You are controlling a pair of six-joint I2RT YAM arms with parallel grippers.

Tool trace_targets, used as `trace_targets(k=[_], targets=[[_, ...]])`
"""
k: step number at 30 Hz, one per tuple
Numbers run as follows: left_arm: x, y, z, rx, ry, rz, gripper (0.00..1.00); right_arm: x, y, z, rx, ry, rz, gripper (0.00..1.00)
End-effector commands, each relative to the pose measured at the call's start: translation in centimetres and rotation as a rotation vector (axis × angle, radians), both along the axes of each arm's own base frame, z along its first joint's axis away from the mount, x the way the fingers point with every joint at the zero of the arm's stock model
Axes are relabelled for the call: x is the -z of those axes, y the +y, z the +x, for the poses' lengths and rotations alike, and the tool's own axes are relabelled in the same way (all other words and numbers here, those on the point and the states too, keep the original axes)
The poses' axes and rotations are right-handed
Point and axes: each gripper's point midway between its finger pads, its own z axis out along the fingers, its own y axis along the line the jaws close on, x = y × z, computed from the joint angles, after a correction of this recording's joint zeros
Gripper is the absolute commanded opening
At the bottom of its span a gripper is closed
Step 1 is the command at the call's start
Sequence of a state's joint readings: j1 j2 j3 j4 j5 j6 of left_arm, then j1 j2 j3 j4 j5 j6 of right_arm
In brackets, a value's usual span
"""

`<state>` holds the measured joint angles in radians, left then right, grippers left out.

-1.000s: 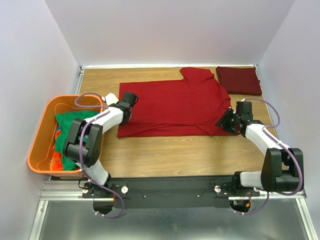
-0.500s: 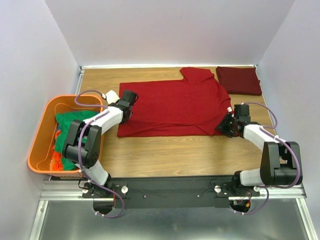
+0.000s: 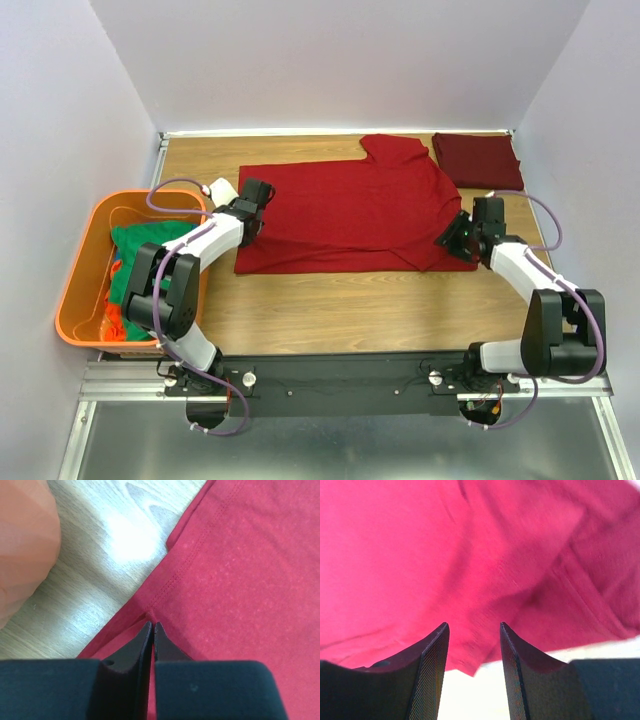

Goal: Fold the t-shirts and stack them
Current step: Fold the tshirt

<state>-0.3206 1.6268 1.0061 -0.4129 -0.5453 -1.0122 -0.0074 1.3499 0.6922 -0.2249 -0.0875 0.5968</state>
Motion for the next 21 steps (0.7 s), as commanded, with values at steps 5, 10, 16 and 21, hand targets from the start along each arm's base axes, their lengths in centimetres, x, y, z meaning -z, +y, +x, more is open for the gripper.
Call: trace_targets(k=[5, 10, 16, 21], targets=[[-2.2, 0.5, 1.1, -0.013, -0.07, 0.013, 0.1, -1.9, -1.3, 4.5, 0.014, -0.042, -0.082, 0.52], [-2.1, 0.5, 1.2, -0.007, -0.067, 0.014, 0.09, -0.9, -1.0, 6.1, 0.042, -0.009, -0.129, 0.52], [-2.0, 0.3, 1.4, -0.001, -0.069, 0.008, 0.09, 0.6, -1.2, 6.8, 0.059, 0.03, -0.157, 0.52], [-1.8, 0.2, 1.4, 0.003, -0.064, 0.007, 0.09, 1.6, -0.8, 7.2, 0.062, 0.054, -0.162, 0.51]])
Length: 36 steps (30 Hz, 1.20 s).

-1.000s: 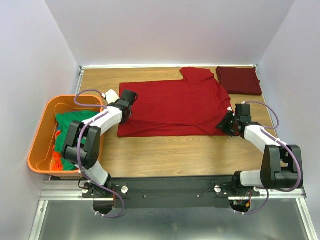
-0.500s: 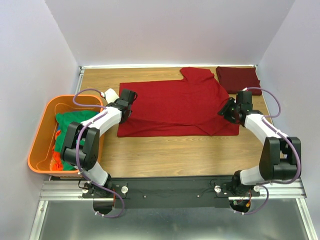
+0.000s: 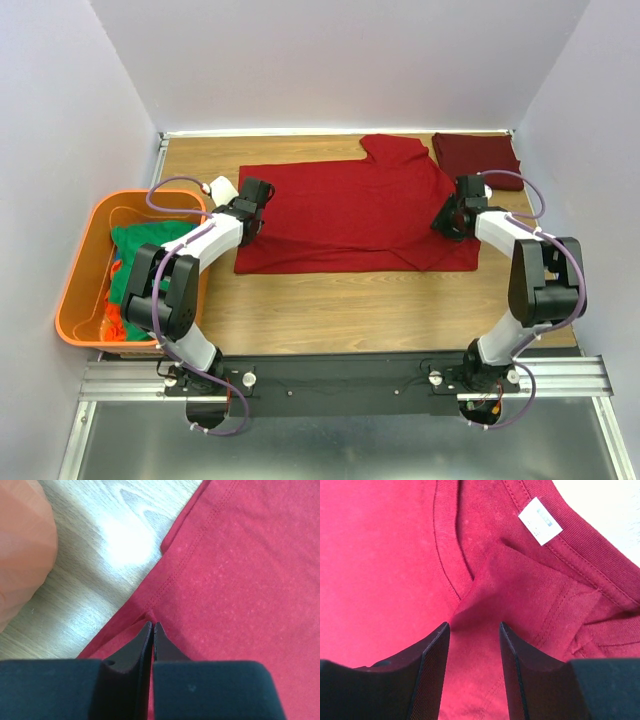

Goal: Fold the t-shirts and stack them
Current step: Fold the tshirt

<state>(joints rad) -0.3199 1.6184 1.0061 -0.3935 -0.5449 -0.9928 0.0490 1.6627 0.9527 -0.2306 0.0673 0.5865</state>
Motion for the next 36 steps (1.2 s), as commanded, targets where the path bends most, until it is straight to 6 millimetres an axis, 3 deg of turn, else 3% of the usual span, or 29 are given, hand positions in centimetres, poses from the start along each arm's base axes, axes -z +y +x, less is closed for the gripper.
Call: trace_targets(k=[1, 6, 13, 17, 25, 36], targets=[[-1.2, 0.3, 1.0, -0.011, -0.044, 0.003, 0.09, 0.1, -0.2, 0.9, 0.031, 0.001, -0.034, 0.49], [-1.3, 0.3, 0.9, -0.01, -0.046, 0.003, 0.08, 0.4, 0.0, 0.9, 0.031, 0.009, -0.035, 0.4], [-1.4, 0.3, 0.7, -0.009, -0.05, -0.001, 0.06, -0.4, -0.2, 0.6, 0.036, -0.011, -0.044, 0.01], [-1.6, 0.4, 0.6, -0.009, -0.055, -0.001, 0.0, -1.7, -0.7, 0.2, 0.051, -0.042, -0.063, 0.01], [-2.3, 1.0, 0.4, -0.023, -0.066, 0.004, 0.0, -4.2, -1.3, 0.5, 0.071, -0.1, -0.082, 0.01], [-1.9, 1.8, 0.5, -0.043, -0.059, 0.008, 0.0, -4.0, -1.0, 1.3, 0.064, -0.091, -0.071, 0.01]])
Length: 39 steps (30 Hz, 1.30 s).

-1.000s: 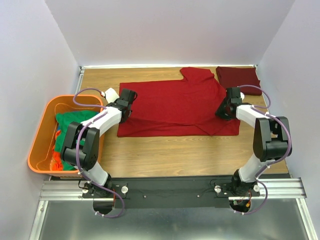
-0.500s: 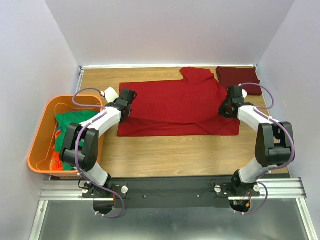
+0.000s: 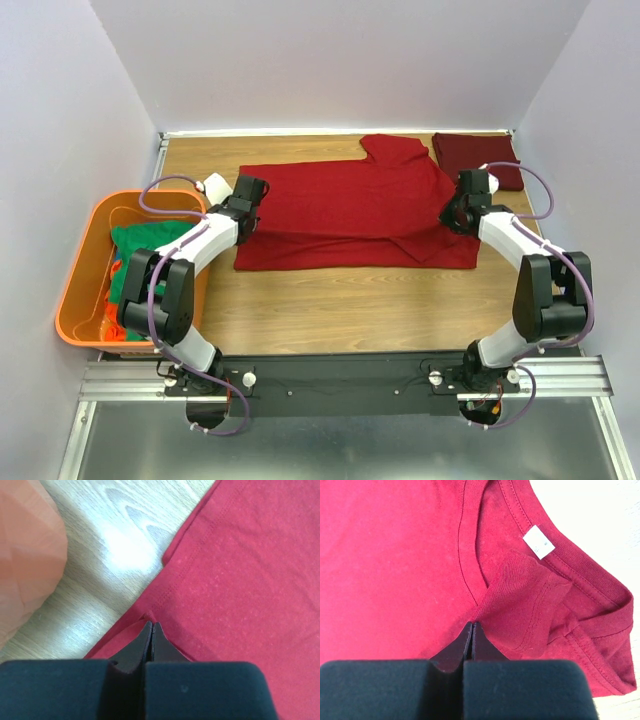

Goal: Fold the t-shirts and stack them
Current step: Fold the tshirt

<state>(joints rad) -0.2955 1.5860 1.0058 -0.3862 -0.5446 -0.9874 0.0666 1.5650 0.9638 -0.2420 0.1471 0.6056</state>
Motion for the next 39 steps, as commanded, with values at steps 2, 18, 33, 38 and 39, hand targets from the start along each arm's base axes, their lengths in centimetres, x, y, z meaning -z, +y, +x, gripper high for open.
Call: trace_targets(k=[2, 18, 33, 38, 39], targets=[[-0.4, 1.0, 0.1, -0.024, -0.015, 0.019, 0.0, 0.1, -0.3, 0.7, 0.015, 0.016, -0.026, 0.01], [-2.3, 0.3, 2.3, 0.046, -0.096, 0.0, 0.55, -1.0, 0.5, 2.0, -0.035, -0.011, -0.009, 0.68], [-12.9, -8.2, 0.6, 0.629, -0.357, -0.136, 0.76, 1.2, 0.9, -4.9, -0.018, 0.033, 0.06, 0.66], [-16.8, -9.7, -0.6, 0.756, -0.433, -0.152, 0.77, 2.1, 1.1, -4.3, -0.022, 0.037, 0.066, 0.64], [-17.0, -9.6, -0.8, 0.768, -0.428, -0.136, 0.77, 2.8, 1.0, -4.2, -0.018, 0.053, 0.063, 0.64]])
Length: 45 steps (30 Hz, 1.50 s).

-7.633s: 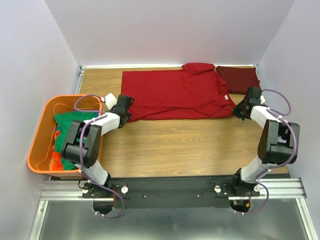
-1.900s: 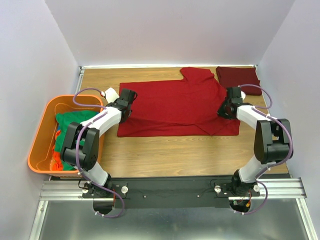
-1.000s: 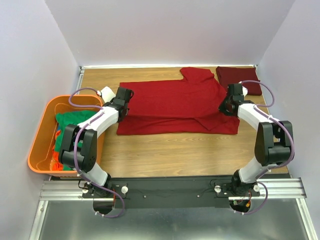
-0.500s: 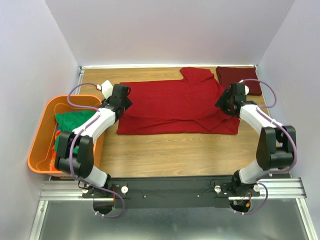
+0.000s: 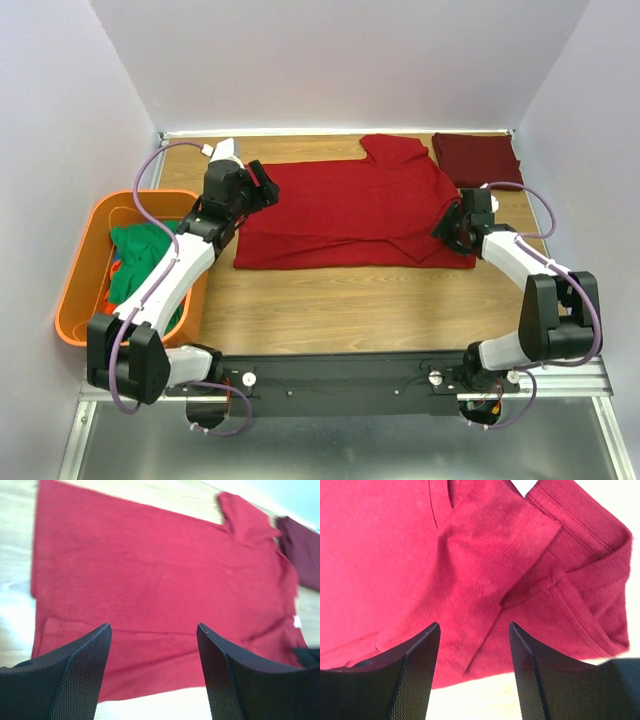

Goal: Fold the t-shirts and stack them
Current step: Fold the tshirt

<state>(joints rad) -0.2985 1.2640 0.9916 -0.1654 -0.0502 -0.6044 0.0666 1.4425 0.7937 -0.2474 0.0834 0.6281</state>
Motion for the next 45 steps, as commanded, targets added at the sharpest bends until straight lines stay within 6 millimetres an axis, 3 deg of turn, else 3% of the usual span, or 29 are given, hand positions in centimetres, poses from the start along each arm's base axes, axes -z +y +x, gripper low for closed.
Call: trace_targets(k=[1, 9, 10, 12, 17, 24, 28, 38, 45], targets=[[-4.1, -1.4, -1.0, 0.143, -0.092, 0.024, 0.77, 0.8, 0.0, 0.9, 0.013, -0.003, -0.007, 0.63], [-5.9, -0.6, -1.4, 0.142, -0.131, 0.074, 0.77, 2.3, -0.5, 2.2, 0.038, 0.01, -0.028, 0.54], [-6.0, -0.5, -1.3, 0.14, -0.132, 0.082, 0.77, 2.1, -0.7, 2.5, 0.044, 0.003, -0.038, 0.46], [-6.0, -0.4, -1.3, 0.137, -0.132, 0.089, 0.78, 1.9, -0.7, 2.8, 0.045, -0.006, -0.041, 0.43], [-5.7, -0.3, -1.2, 0.138, -0.128, 0.091, 0.78, 1.4, -0.8, 3.9, 0.043, -0.023, -0.048, 0.2], [-5.7, -0.2, -1.2, 0.141, -0.132, 0.093, 0.78, 1.2, 0.1, 5.3, 0.024, -0.029, -0.009, 0.09], [-5.2, -0.3, -1.2, 0.144, -0.118, 0.09, 0.78, 0.7, 1.0, 7.6, 0.005, -0.048, 0.029, 0.01], [-4.5, -0.1, -1.0, 0.135, -0.104, 0.098, 0.78, 0.7, 2.3, 13.2, 0.0, -0.073, 0.084, 0.01], [-3.9, -0.1, -0.8, 0.138, -0.092, 0.105, 0.78, 1.0, 2.8, 15.2, -0.007, -0.081, 0.106, 0.01]])
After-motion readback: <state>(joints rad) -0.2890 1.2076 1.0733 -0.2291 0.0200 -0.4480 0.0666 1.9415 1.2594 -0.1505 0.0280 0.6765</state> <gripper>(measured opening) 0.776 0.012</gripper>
